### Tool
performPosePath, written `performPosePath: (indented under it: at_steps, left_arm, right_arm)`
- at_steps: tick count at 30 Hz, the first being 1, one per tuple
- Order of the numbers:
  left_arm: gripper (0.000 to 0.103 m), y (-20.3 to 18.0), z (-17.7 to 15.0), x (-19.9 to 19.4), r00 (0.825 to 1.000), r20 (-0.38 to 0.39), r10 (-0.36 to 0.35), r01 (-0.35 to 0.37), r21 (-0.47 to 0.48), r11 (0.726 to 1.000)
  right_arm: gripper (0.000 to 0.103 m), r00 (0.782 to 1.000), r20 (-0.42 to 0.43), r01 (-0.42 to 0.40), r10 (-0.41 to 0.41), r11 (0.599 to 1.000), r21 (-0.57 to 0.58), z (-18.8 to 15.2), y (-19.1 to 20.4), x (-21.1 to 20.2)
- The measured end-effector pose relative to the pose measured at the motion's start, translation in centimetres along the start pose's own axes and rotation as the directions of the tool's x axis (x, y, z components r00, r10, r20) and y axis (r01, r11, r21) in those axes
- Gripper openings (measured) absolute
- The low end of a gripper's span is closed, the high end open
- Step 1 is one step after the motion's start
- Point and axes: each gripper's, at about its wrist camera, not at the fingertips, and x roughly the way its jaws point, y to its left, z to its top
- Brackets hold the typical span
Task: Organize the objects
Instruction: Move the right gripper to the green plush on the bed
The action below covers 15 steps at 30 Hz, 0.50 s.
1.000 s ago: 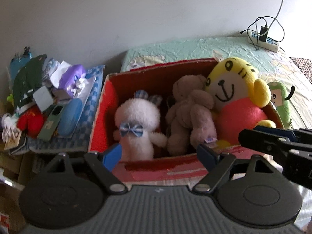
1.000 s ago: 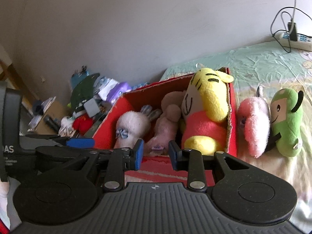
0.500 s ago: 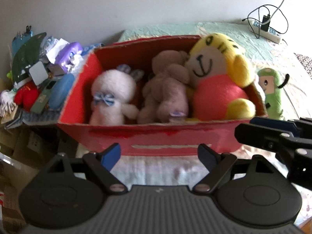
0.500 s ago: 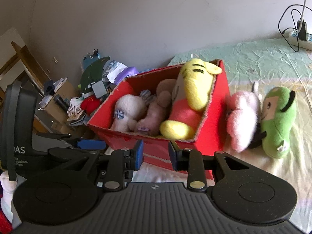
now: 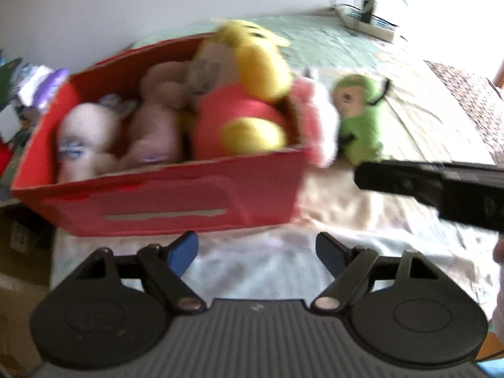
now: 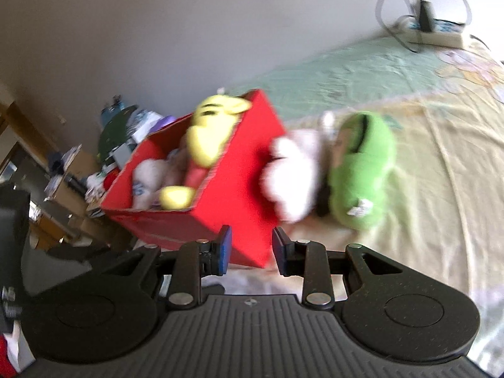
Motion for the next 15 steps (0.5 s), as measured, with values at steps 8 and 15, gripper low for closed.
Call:
performPosePath:
  at_steps: [8, 15]
  left_arm:
    - [0.079, -6.4, 0.5, 1.6, 0.998, 0.022, -0.066, 0.063, 0.134, 0.989]
    - [0.077, -9.5, 2.2, 3.2, 0.99, 0.1, -0.101, 0.082, 0.178, 0.981]
  right_arm:
    - [0.032, 0.998, 0.016, 0.063, -0.064, 0.994, 0.086, 0.8, -4.3, -1.0]
    - [0.037, 0.997, -0.004, 0.075, -0.075, 0.99, 0.122, 2.5, -7.1, -0.6]
